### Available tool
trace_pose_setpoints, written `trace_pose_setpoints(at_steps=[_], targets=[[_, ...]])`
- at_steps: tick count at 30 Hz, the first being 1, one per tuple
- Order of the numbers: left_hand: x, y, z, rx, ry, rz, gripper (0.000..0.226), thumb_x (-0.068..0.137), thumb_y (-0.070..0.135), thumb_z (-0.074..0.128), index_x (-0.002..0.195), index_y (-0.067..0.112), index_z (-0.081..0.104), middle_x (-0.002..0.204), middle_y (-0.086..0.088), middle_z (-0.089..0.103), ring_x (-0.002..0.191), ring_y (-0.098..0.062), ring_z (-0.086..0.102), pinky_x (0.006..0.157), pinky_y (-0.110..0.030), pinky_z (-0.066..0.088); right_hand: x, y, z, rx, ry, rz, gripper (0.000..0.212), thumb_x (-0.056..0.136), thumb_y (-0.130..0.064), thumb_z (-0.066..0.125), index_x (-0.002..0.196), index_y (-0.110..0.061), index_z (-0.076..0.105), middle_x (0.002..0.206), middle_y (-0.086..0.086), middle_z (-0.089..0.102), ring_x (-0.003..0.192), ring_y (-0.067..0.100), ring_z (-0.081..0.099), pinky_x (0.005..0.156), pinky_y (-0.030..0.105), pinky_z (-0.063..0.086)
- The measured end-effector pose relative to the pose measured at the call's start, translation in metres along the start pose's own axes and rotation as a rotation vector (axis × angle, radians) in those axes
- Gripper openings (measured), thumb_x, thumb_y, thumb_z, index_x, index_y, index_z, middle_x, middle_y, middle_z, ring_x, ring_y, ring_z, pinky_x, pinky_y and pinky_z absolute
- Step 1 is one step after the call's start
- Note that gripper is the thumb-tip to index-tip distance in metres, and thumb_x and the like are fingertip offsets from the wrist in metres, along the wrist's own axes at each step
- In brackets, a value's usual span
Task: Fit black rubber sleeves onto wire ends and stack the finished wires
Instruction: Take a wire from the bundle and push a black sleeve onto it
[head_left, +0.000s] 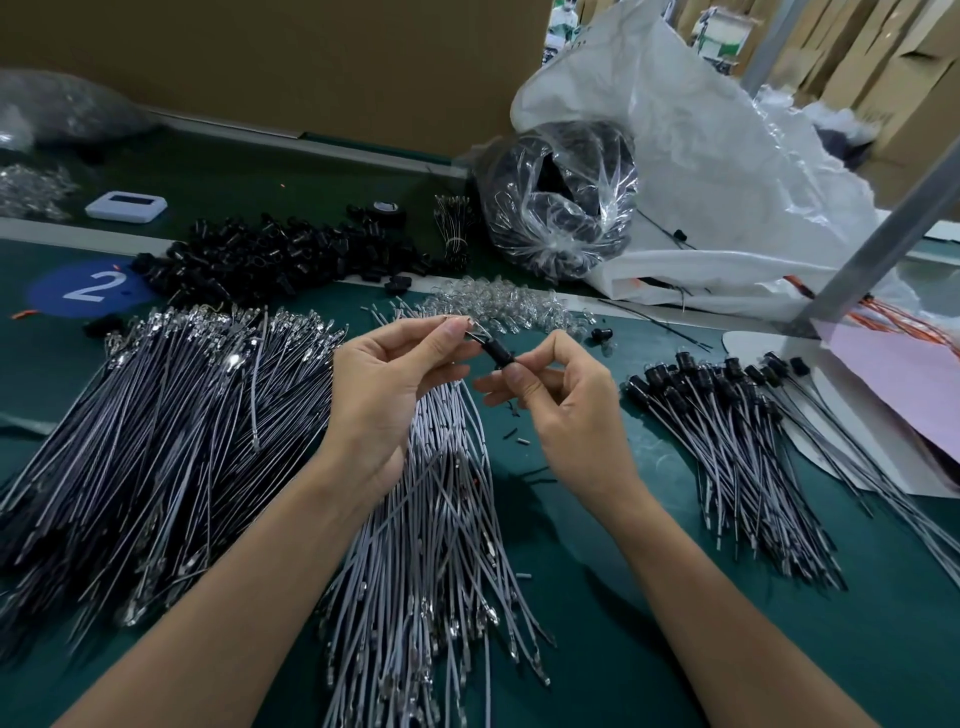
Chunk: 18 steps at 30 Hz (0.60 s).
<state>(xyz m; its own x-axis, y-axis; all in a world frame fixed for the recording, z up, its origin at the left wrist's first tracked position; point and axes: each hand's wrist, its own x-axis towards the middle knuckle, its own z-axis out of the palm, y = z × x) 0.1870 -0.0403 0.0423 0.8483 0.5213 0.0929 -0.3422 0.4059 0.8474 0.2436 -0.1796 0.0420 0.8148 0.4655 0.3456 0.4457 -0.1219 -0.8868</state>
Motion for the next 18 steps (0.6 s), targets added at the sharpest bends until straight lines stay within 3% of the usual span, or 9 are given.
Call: trace_pose_setpoints(at_steps=[5, 11, 18], targets=[[-0.0001, -0.0004, 0.0001, 0.029, -0.034, 0.007, 0.007, 0.066, 0.015, 0.075, 0.072, 0.016, 0.079, 0.077, -0.002, 0.075, 0.072, -0.011, 0.071, 0.065, -0.018, 0.055, 0.0018, 0.0014, -0.0014, 0.024, -0.045, 0.012, 0.020, 0.095, -0.004, 0.059, 0.080, -0.014, 0.051, 0.082, 0.005, 0.076, 0.074, 0.016, 0.073, 0.073, 0.025, 0.054], [-0.0007, -0.0019, 0.0023, 0.022, -0.064, 0.021, 0.006, 0.065, 0.015, 0.075, 0.070, 0.018, 0.079, 0.076, 0.000, 0.074, 0.072, -0.009, 0.069, 0.066, -0.018, 0.054, 0.0021, 0.0034, -0.0006, 0.030, -0.056, 0.003, 0.022, 0.094, -0.002, 0.060, 0.079, -0.015, 0.051, 0.083, 0.008, 0.076, 0.076, 0.022, 0.074, 0.081, 0.050, 0.057], [-0.0022, -0.0028, 0.0019, 0.010, -0.101, 0.038, 0.008, 0.067, 0.017, 0.076, 0.075, 0.017, 0.079, 0.080, -0.003, 0.074, 0.074, -0.010, 0.069, 0.068, -0.019, 0.054, 0.0021, 0.0043, 0.0001, 0.036, -0.061, 0.008, 0.018, 0.094, -0.001, 0.060, 0.080, -0.010, 0.051, 0.082, 0.009, 0.076, 0.075, 0.022, 0.074, 0.081, 0.048, 0.058]])
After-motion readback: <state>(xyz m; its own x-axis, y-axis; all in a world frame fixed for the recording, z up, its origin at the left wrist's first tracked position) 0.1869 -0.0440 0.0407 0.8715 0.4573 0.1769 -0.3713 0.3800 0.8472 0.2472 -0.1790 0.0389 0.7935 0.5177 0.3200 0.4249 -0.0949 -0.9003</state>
